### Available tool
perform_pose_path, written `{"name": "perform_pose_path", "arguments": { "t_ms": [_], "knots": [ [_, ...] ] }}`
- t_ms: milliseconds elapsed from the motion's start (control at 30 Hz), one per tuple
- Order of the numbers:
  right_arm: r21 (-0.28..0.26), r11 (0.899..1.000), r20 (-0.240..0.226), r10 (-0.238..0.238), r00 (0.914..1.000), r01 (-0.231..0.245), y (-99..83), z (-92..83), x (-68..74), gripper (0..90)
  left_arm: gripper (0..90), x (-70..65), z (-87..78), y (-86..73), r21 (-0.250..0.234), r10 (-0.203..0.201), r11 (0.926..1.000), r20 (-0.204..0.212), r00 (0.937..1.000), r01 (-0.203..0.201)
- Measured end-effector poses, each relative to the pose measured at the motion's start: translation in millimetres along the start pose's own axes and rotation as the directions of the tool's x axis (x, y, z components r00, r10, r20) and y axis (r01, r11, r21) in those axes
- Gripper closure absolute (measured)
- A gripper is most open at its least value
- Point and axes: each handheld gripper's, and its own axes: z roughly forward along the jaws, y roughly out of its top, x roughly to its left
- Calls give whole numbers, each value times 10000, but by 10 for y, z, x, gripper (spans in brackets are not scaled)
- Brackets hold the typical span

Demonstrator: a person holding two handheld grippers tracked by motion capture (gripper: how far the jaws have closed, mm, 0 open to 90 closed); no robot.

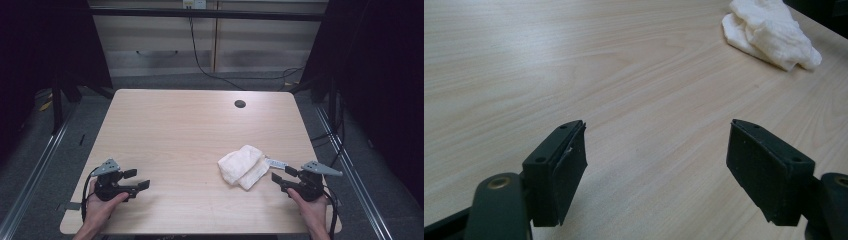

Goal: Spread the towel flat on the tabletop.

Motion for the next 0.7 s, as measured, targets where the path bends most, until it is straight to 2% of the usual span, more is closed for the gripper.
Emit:
{"name": "perform_pose_path", "arguments": {
  "t_ms": [433,467,533,700],
  "knots": [
    [163,9999,-440,-21,9990,28,22,17,-9,340,236,22,49,16,205,88,9998,18,10000,-88],
    [140,9999,-659,44,9978,-34,27,25,-11,340,236,16,55,17,195,85,9998,37,10000,-86],
    [208,9997,-795,135,9967,-119,33,28,-7,347,236,10,58,17,216,114,9997,23,9999,-114],
    [542,9984,-831,-113,9965,159,76,28,36,368,236,-6,69,17,264,186,9995,68,9998,-188]
  ]
}}
